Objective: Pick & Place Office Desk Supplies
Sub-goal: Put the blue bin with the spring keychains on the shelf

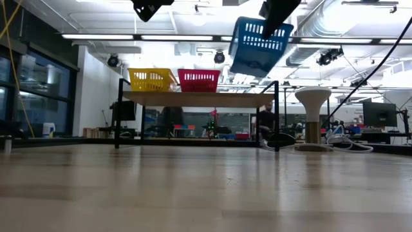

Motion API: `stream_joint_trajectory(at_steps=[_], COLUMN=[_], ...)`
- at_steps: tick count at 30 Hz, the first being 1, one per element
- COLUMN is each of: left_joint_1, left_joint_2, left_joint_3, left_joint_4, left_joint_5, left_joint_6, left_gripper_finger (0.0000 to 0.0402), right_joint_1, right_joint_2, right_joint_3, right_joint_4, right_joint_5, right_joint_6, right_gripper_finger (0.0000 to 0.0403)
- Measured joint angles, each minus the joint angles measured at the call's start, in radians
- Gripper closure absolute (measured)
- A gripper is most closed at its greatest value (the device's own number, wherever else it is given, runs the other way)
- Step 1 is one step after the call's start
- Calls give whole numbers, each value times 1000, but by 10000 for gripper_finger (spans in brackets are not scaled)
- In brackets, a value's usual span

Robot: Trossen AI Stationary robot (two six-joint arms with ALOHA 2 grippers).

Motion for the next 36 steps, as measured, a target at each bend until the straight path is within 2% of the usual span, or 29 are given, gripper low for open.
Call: stream_joint_trajectory(at_steps=[9,16,22,28,36], left_joint_1=[0,0,0,0,0], left_joint_2=[0,0,0,0,0], left_joint_3=[0,0,0,0,0], left_joint_4=[0,0,0,0,1], left_joint_5=[0,0,0,0,0], left_joint_6=[0,0,0,0,0], left_gripper_finger=[318,318,318,318,318], right_joint_1=[-186,-304,-361,-394,-401], right_joint_2=[53,105,109,123,164], right_joint_3=[39,39,39,39,38], right_joint_4=[-12,31,118,122,120], right_joint_5=[-17,-18,-19,-87,-106], right_joint_6=[-196,-275,-342,-353,-368], right_gripper_finger=[400,400,400,400,400])
